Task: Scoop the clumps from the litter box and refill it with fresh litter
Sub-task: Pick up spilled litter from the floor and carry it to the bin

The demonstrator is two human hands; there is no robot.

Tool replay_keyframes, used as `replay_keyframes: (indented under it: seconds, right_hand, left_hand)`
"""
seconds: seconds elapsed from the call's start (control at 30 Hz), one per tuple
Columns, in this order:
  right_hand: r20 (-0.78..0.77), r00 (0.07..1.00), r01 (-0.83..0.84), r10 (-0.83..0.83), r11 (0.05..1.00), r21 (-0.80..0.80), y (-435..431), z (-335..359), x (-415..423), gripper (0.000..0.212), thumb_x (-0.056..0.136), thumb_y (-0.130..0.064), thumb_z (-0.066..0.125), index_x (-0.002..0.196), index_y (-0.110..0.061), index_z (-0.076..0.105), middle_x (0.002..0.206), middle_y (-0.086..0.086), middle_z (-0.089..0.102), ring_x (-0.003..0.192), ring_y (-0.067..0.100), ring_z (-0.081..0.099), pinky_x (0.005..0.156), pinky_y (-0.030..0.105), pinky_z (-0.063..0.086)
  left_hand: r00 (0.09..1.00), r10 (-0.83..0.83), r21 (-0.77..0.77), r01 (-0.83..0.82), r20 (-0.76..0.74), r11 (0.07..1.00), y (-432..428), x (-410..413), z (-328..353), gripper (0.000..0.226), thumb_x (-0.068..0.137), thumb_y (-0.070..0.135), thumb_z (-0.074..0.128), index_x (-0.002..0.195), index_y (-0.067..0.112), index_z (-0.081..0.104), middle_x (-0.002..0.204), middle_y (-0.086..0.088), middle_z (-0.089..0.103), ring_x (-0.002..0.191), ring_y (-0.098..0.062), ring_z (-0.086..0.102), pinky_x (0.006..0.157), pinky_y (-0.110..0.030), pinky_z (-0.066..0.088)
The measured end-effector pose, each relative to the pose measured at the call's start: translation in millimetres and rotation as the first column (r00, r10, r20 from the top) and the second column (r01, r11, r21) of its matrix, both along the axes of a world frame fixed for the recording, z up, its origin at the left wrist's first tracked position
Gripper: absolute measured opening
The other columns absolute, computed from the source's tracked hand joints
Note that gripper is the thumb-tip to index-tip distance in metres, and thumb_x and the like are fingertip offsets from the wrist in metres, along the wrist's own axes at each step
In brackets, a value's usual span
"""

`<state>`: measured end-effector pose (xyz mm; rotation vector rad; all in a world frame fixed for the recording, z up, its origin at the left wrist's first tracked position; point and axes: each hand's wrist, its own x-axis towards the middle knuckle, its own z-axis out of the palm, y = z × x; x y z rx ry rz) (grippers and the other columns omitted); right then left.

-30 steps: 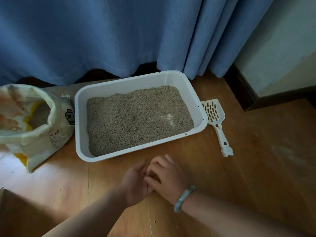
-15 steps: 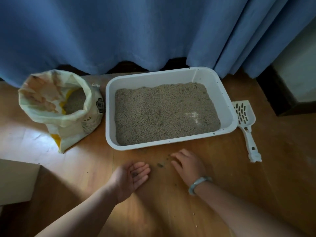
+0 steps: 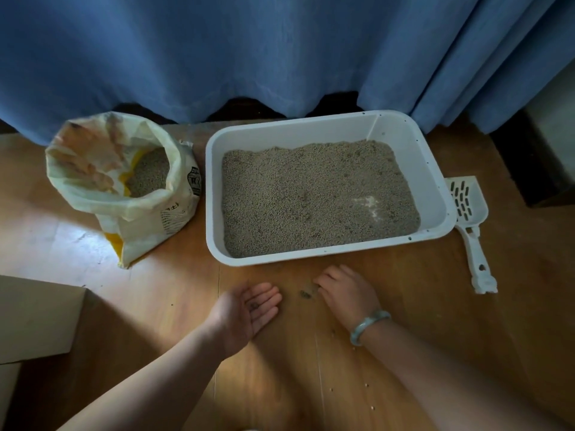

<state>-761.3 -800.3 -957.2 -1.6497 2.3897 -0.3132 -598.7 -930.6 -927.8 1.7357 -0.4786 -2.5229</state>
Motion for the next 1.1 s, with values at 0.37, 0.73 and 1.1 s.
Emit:
replay_keyframes:
  seconds: [0.37, 0.73, 1.1]
  right_hand:
    - [0.160, 0.974, 0.172, -0.163, 0.984, -0.048, -3, -1, 9, 0.007, 0.074, -0.014, 0.071, 0.075, -0.015, 0.064, 0.076, 0.004, 0.059, 0.073, 0.026, 0.059, 0.057, 0.035, 0.050]
    - [0.494, 0.868, 0.149, -0.046, 0.974, -0.172, -18, 22, 69, 0.021, 0.079, -0.024, 0.048, 0.098, -0.031, 0.055, 0.101, -0.011, 0.059, 0.088, 0.014, 0.061, 0.074, 0.030, 0.050]
    - [0.015, 0.998, 0.061, -0.061, 0.997, -0.040, -1, -2, 32, 0.026, 0.061, -0.031, 0.080, 0.083, -0.027, 0.067, 0.078, -0.007, 0.060, 0.072, 0.018, 0.058, 0.060, 0.026, 0.047]
  left_hand:
    - [0.999, -0.023, 0.003, 0.023, -0.037, 1.000, 7, -8, 3, 0.044, 0.099, 0.033, 0.033, 0.107, 0.002, 0.062, 0.106, -0.015, 0.071, 0.093, -0.023, 0.068, 0.082, -0.035, 0.051]
    - [0.998, -0.054, 0.003, 0.054, -0.034, 0.999, 7, -8, -1, 0.042, 0.101, 0.031, 0.030, 0.093, 0.004, 0.062, 0.066, -0.008, 0.067, 0.054, -0.018, 0.067, 0.048, -0.024, 0.055]
    - [1.000, -0.029, -0.012, 0.029, 0.007, 1.000, -3, 1, 1, 0.048, 0.099, 0.036, 0.030, 0.109, 0.002, 0.062, 0.107, -0.016, 0.070, 0.101, -0.024, 0.065, 0.087, -0.036, 0.050]
